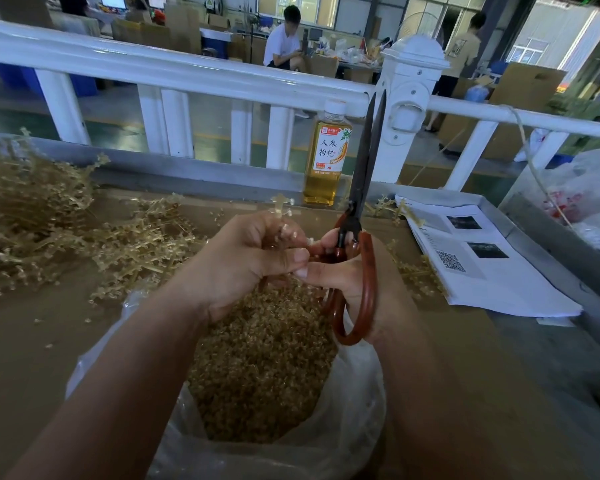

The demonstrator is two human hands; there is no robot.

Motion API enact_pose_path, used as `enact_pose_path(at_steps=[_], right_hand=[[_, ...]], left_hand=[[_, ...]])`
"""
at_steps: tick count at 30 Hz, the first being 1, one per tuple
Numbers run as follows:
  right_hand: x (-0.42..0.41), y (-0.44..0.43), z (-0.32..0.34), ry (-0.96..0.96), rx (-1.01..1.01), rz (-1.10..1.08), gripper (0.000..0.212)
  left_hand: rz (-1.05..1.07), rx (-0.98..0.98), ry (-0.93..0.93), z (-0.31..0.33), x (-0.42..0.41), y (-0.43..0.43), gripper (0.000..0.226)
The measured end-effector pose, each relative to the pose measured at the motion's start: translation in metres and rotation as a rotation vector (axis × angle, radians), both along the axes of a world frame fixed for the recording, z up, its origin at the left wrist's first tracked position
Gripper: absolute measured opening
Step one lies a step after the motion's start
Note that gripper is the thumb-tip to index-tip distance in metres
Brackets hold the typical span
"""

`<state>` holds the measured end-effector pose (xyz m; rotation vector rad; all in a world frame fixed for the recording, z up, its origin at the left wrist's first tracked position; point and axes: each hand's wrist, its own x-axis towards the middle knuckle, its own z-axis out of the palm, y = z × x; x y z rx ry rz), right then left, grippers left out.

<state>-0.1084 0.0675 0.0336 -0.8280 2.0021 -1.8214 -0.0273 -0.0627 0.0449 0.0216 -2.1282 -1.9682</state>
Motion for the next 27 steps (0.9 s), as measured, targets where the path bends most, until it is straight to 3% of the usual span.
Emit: enact_pose_path(at_steps=[6,10,17,23,27], right_hand=[[-0.004,0.002,-0.003,-0.031,-0.01,0.043,0.041],[-0.003,-0.001,-0.007,-0.183,-0.121,0.052,0.024],[0.0,0.0,-0.002,-0.118,-0.096,0.005,0.03],[0.004,-0.004,-0.003,-0.066,-0.073,-0.077,0.032],[0.007,-0.003,-0.001,-0.061,-0.065,-0.092,0.033]], left_hand=[[0.031,0.003,0.057,-0.002,-0.001,0.003,0.002],[0.05,0.042,0.091,-0.001,-0.001,0.003,0.002],[0.145,0.037,0.058,-0.006,-0.008,0.01,0.01],[0.17,0.085,-0.14,-0.01,-0.007,0.004,0.004],[0.087,0.225,-0.14,-0.011,-0.007,0.001,0.014]])
